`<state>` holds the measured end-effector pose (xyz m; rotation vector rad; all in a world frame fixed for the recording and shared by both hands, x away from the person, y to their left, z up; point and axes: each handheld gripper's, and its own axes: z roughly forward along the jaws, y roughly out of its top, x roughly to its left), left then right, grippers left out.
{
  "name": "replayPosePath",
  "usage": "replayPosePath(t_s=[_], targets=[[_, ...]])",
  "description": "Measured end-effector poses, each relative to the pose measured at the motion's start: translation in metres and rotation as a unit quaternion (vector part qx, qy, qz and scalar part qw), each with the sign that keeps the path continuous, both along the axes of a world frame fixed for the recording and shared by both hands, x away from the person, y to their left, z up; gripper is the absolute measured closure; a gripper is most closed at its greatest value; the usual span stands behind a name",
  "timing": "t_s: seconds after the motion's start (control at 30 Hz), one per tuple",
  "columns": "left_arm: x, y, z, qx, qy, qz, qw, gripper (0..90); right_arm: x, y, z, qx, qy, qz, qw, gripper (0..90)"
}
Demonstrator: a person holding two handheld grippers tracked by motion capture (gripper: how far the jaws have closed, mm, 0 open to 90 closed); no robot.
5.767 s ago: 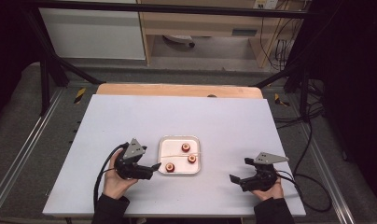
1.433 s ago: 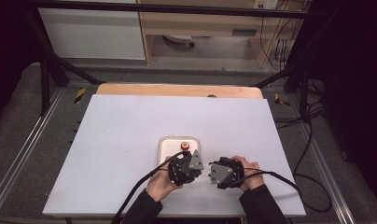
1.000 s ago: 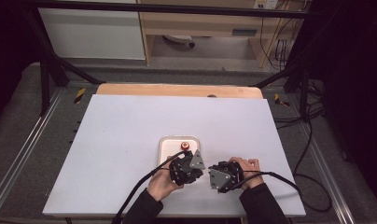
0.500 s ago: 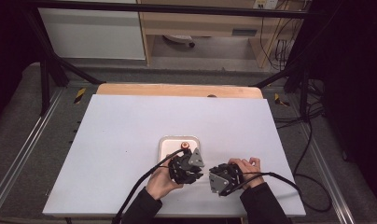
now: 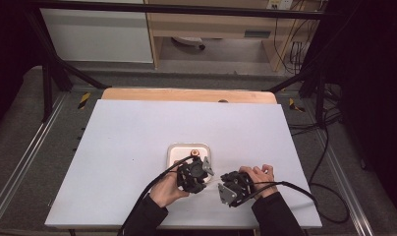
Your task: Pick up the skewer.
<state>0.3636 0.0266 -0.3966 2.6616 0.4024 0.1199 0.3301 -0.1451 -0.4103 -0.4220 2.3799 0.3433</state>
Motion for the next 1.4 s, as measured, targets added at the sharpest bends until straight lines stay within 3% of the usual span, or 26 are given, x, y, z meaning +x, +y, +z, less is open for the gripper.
replayPosePath(t_s=[0.13, 0.17, 0.27, 0.57, 0.7, 0.8, 0.83, 0.9, 1.0, 1.03, 1.07, 1.1, 1.17, 1.2, 1.23, 1.27, 1.3, 1.4], targets=[[0.000, -0.003, 0.000, 0.010, -0.008, -0.006, 0.9999, 83.0, -0.001, 0.003, 0.000, -0.011, -0.008, 0.009, 0.9999, 89.0], [0.000, -0.004, -0.001, 0.012, -0.009, -0.010, 0.9998, 84.2, -0.002, 0.003, -0.001, -0.013, -0.006, 0.000, 0.9999, 89.0], [0.000, -0.004, -0.001, 0.013, -0.008, -0.009, 0.9998, 87.4, -0.001, 0.004, -0.001, -0.015, -0.011, 0.017, 0.9997, 89.0], [-0.002, -0.004, -0.003, 0.008, -0.016, -0.012, 0.9998, 88.5, -0.002, 0.004, -0.001, -0.006, -0.006, 0.006, 0.9999, 85.3], [-0.003, 0.001, -0.003, -0.005, -0.015, -0.003, 0.9999, 88.5, 0.004, 0.000, 0.004, 0.043, 0.021, -0.025, 0.9985, 65.7], [-0.005, 0.013, -0.005, -0.009, -0.023, 0.016, 0.9996, 88.4, 0.007, -0.007, 0.007, 0.101, 0.048, -0.060, 0.9919, 48.2], [-0.005, 0.016, -0.005, -0.011, -0.025, 0.023, 0.9994, 88.4, 0.010, -0.010, 0.008, 0.119, 0.057, -0.077, 0.9882, 42.9], [-0.006, 0.020, -0.006, -0.014, -0.026, 0.029, 0.9991, 88.4, 0.014, -0.017, 0.010, 0.155, 0.086, -0.116, 0.9774, 38.0], [-0.012, 0.036, -0.007, -0.035, -0.034, 0.067, 0.9966, 88.3, 0.020, -0.026, 0.012, 0.208, 0.123, -0.166, 0.9561, 30.7], [-0.012, 0.036, -0.007, -0.035, -0.034, 0.067, 0.9966, 88.3, 0.020, -0.026, 0.012, 0.208, 0.123, -0.166, 0.9561, 30.7], [-0.013, 0.041, -0.007, -0.043, -0.037, 0.076, 0.9956, 88.3, 0.024, -0.032, 0.013, 0.241, 0.143, -0.197, 0.9394, 25.1], [-0.015, 0.045, -0.007, -0.050, -0.039, 0.085, 0.9944, 88.3, 0.024, -0.032, 0.013, 0.241, 0.143, -0.197, 0.9394, 25.1], [-0.020, 0.052, -0.008, -0.065, -0.045, 0.102, 0.9916, 88.3, 0.028, -0.037, 0.014, 0.266, 0.163, -0.223, 0.9234, 22.9], [-0.022, 0.056, -0.008, -0.073, -0.048, 0.109, 0.9902, 88.3, 0.031, -0.041, 0.013, 0.283, 0.182, -0.250, 0.9080, 19.6], [-0.025, 0.060, -0.009, -0.084, -0.052, 0.118, 0.9881, 88.3, 0.033, -0.042, 0.012, 0.287, 0.190, -0.261, 0.9016, 18.5], [-0.030, 0.067, -0.009, -0.105, -0.059, 0.135, 0.9835, 88.3, 0.034, -0.044, 0.012, 0.292, 0.200, -0.274, 0.8941, 17.0], [-0.030, 0.067, -0.009, -0.105, -0.059, 0.135, 0.9835, 88.3, 0.034, -0.044, 0.012, 0.292, 0.200, -0.274, 0.8941, 17.0], [-0.037, 0.077, -0.010, -0.134, -0.074, 0.163, 0.9747, 88.2, 0.038, -0.046, 0.009, 0.304, 0.228, -0.304, 0.8734, 13.3]])
